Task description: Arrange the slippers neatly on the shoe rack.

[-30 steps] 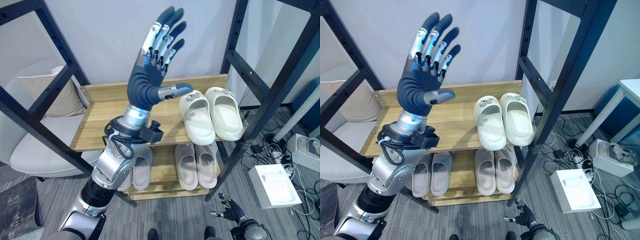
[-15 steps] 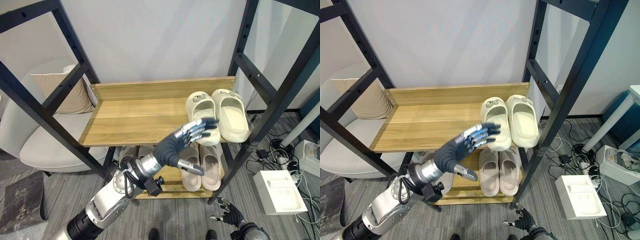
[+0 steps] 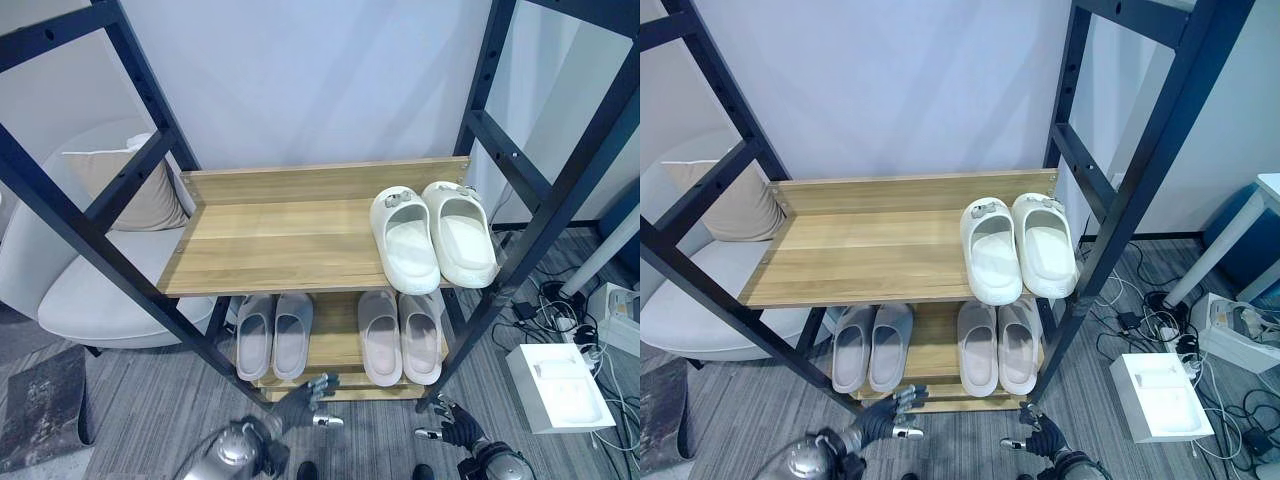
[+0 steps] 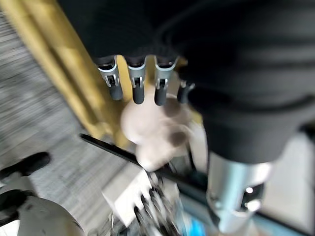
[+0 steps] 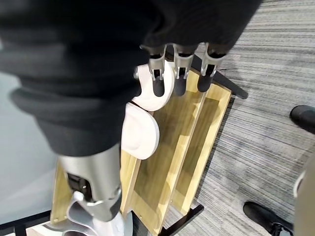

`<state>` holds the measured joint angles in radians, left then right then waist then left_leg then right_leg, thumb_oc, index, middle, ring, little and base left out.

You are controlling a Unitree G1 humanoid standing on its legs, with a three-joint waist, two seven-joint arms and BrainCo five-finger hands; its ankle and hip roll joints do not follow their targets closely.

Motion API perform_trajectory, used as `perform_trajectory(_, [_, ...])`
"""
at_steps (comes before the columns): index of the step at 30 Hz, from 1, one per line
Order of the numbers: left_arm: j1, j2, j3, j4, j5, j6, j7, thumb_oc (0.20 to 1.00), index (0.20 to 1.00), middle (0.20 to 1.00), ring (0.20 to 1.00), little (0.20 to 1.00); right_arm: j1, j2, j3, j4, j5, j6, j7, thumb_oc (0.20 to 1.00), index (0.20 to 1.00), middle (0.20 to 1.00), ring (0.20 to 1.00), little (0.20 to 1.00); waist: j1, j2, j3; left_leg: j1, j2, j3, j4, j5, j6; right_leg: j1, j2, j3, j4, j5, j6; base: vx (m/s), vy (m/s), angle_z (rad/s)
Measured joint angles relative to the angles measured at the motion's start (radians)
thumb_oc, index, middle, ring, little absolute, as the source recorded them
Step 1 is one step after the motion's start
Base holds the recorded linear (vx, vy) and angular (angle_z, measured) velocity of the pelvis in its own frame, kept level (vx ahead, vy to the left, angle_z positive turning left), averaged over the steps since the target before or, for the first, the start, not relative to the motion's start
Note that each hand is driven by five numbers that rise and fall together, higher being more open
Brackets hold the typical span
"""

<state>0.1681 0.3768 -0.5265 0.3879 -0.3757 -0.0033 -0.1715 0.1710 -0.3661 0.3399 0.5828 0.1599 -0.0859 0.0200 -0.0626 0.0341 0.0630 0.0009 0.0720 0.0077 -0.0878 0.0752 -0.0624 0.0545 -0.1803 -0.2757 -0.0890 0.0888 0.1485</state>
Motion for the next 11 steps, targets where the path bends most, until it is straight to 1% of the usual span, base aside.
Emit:
perform_trajectory(1, [0.005,-0.025,0.03,0.034,-0.001,0.0,0.026,1.0,1.0,1.0,1.0,1.0,0.001,0.001,-0.002,0.0,0.0,0.0,-0.011,1.0,1.0,1.0,1.0,1.0,-0.001,-0.001,0.0,0.001,0.001,0.0,0.0,0.0,0.0,0.0,0.001,0.0,0.0,0.0,0.0,0.0,0.0,0.0])
perform_trajectory(2, [0.007,-0.032,0.044,0.051,-0.003,-0.004,0.044,1.0,1.0,1.0,1.0,1.0,0.004,0.002,-0.002,0.0,0.001,0.0,-0.019,1.0,1.0,1.0,1.0,1.0,0.001,-0.001,0.0,-0.001,0.002,-0.001,0.0,0.0,0.0,0.0,0.001,0.0,0.0,0.0,-0.001,0.0,0.0,0.0])
perform_trajectory(3, [0.011,-0.058,0.086,0.079,-0.006,-0.01,0.068,1.0,1.0,1.0,1.0,1.0,0.005,0.005,-0.007,0.0,0.001,0.0,-0.026,1.0,1.0,1.0,1.0,1.0,0.0,-0.001,-0.001,0.0,0.002,0.0,0.0,0.0,0.0,0.0,0.002,-0.001,0.0,0.0,-0.001,0.0,0.0,0.0])
perform_trajectory(9, [0.006,-0.079,0.15,0.157,-0.017,-0.024,0.153,1.0,1.0,1.0,1.0,1.0,0.016,0.013,-0.007,0.001,0.018,0.0,-0.051,1.0,1.0,1.0,1.0,1.0,0.002,-0.011,-0.012,0.0,0.003,-0.001,0.0,0.0,0.0,0.001,0.003,-0.002,0.0,0.0,-0.001,0.0,0.0,0.0])
perform_trajectory(11, [-0.011,-0.103,0.177,0.225,-0.014,-0.034,0.182,1.0,1.0,1.0,1.0,1.0,0.018,0.018,-0.008,0.002,0.018,0.0,-0.062,1.0,1.0,1.0,1.0,1.0,0.002,-0.016,-0.016,0.0,0.003,-0.001,0.0,0.0,0.0,0.001,0.003,-0.002,0.0,0.0,-0.001,0.0,0.0,0.0])
